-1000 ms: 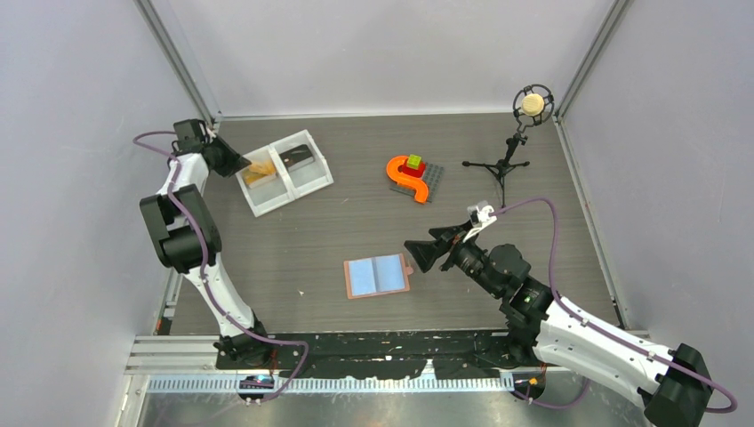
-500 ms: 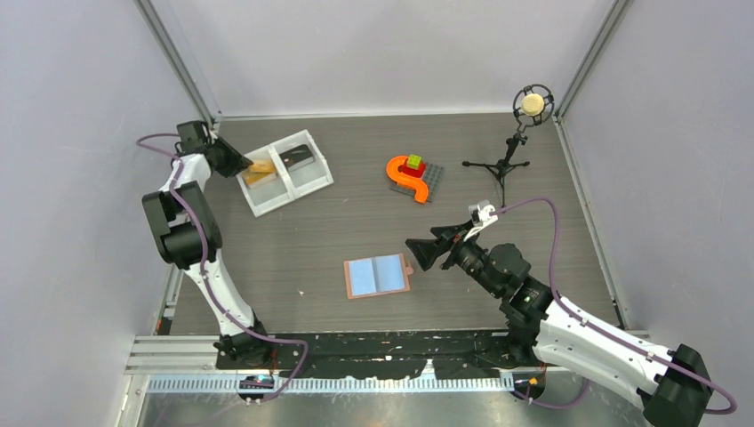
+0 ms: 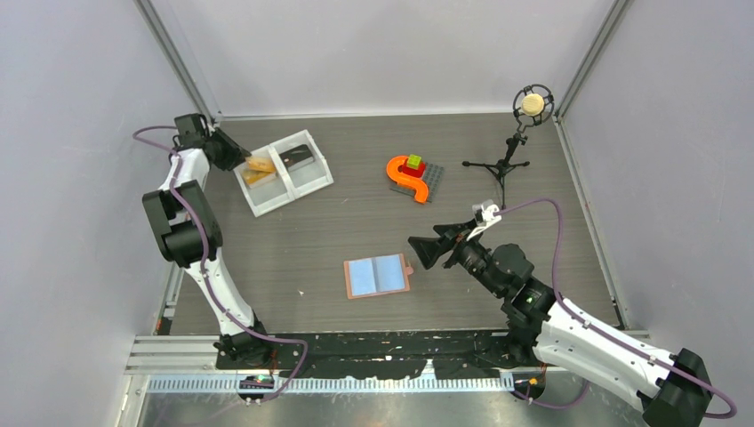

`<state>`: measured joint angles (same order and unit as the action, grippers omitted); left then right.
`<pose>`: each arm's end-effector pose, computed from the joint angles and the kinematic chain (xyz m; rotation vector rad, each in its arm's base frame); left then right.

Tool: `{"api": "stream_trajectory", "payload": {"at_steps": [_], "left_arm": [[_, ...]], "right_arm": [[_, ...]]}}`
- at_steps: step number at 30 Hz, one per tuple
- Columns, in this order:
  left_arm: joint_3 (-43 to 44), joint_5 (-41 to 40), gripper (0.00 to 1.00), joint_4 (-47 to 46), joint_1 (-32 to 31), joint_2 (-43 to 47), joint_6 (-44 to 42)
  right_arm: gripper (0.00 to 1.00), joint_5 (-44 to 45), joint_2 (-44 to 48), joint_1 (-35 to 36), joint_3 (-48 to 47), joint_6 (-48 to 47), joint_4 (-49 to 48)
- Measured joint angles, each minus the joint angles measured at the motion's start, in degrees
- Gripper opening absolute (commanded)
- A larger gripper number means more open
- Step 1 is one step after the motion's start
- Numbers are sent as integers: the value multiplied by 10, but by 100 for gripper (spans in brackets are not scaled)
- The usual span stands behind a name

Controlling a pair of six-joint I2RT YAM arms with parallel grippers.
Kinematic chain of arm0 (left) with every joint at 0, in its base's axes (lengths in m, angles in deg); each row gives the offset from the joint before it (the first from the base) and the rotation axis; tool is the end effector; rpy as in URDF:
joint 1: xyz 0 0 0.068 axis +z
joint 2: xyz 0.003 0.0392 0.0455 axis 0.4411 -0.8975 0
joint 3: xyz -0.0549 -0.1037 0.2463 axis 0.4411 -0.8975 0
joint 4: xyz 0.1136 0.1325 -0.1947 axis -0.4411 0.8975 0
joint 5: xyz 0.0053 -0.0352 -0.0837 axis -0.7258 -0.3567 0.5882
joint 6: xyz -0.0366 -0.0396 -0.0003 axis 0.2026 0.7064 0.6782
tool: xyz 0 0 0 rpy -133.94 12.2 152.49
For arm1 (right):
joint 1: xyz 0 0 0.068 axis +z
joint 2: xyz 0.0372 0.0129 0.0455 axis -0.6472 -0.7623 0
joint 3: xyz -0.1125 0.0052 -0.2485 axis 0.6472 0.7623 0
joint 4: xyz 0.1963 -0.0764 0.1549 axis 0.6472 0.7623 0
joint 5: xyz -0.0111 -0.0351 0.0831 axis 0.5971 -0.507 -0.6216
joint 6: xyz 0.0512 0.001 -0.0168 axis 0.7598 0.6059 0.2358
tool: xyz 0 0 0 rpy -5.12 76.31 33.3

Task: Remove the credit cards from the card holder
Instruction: Place the credit card in the storage box, then reset both arms

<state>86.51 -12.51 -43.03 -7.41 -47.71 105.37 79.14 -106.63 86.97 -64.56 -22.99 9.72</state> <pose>0.4417 0.1368 0.2234 -0.9088 2.1665 -0.5626 0.1186 0.1194 0.2512 -0.2010 1.6355 0.8934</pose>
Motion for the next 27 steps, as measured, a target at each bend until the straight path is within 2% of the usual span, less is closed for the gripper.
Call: {"api": "stream_trajectory", "payload": {"at_steps": [9, 20, 27], "left_arm": [[37, -15, 32, 31, 0, 0, -2], [72, -42, 37, 102, -2, 5, -2], [44, -10, 46, 157, -26, 99, -12]], "right_arm": [[95, 22, -3, -4, -6, -2, 28], [95, 43, -63, -4, -105, 0, 132], [95, 64, -91, -4, -177, 5, 219]]}}
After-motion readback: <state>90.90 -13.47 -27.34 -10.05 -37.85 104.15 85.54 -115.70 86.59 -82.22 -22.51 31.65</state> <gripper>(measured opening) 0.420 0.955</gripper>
